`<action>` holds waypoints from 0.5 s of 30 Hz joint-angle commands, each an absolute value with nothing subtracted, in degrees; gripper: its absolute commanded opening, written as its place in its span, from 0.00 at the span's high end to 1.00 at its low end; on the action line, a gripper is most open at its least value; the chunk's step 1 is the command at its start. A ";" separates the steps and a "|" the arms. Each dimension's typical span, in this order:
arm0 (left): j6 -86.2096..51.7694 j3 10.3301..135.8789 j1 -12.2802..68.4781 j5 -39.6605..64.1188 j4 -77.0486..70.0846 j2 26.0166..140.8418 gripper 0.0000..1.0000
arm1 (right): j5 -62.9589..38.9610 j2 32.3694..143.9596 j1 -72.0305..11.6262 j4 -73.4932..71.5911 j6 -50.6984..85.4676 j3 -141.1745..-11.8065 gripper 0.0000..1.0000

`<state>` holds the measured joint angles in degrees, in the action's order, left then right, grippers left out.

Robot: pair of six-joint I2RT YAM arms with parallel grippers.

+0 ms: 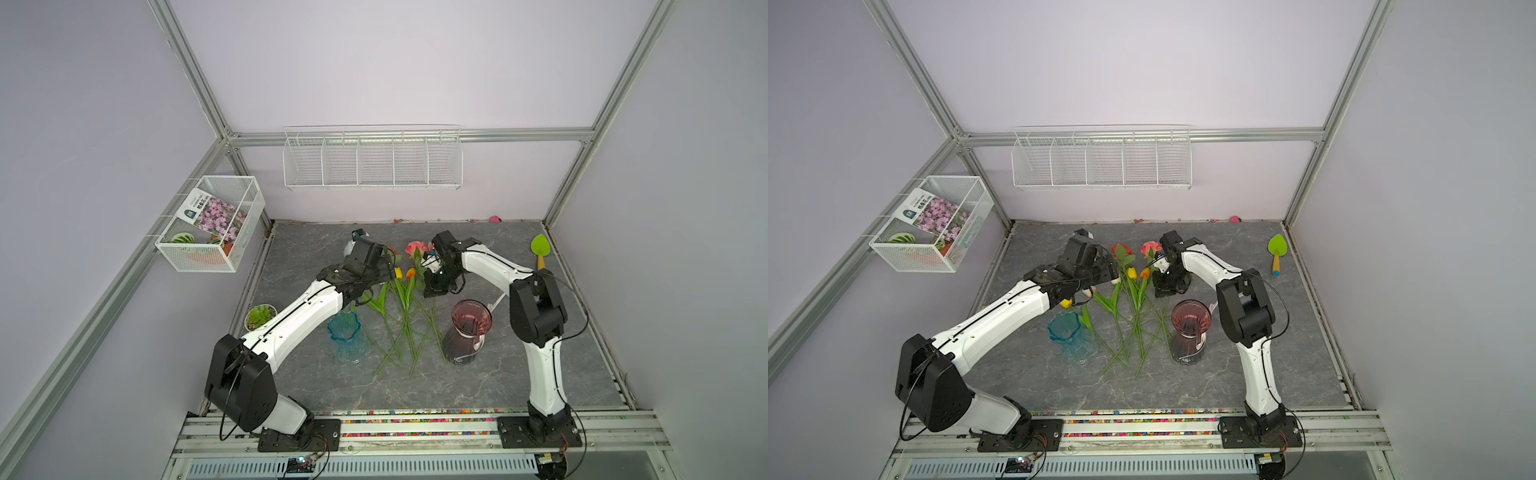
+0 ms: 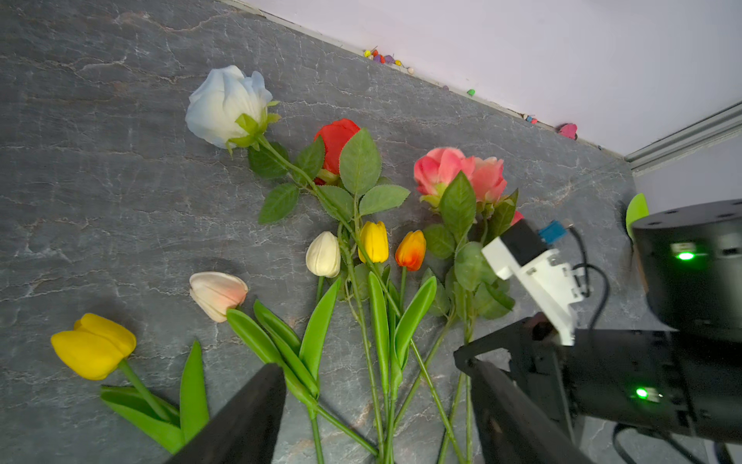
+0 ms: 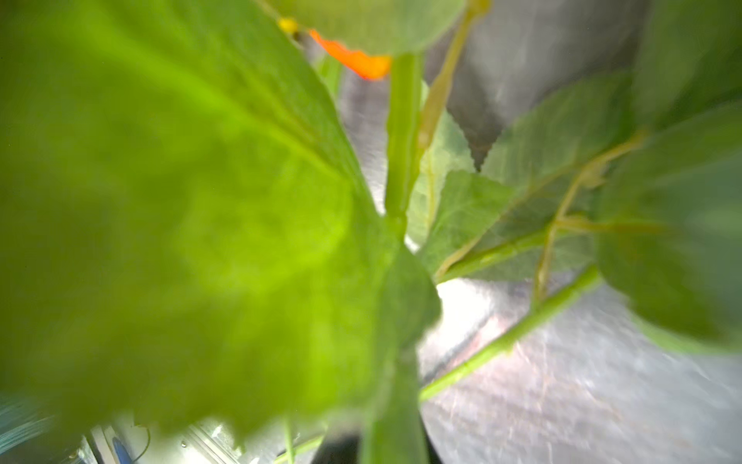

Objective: Arrange the flowers in different vases according to their variety
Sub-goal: Pick up the flower at the center of the board.

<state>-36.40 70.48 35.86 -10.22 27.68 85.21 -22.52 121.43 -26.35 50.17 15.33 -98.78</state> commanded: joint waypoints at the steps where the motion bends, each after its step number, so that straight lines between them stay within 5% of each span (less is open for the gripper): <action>1: -36.80 69.06 35.86 -9.58 27.54 82.74 0.23 | -21.98 114.31 -26.52 47.46 15.59 -98.08 1.00; 15: -35.29 56.90 35.85 -8.30 20.86 67.29 0.10 | -17.71 83.15 -26.48 35.67 20.65 -94.09 1.00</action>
<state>-36.27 58.48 35.86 -8.69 23.00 69.21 -20.45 87.94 -26.35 39.62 18.44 -96.27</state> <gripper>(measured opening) 0.897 0.082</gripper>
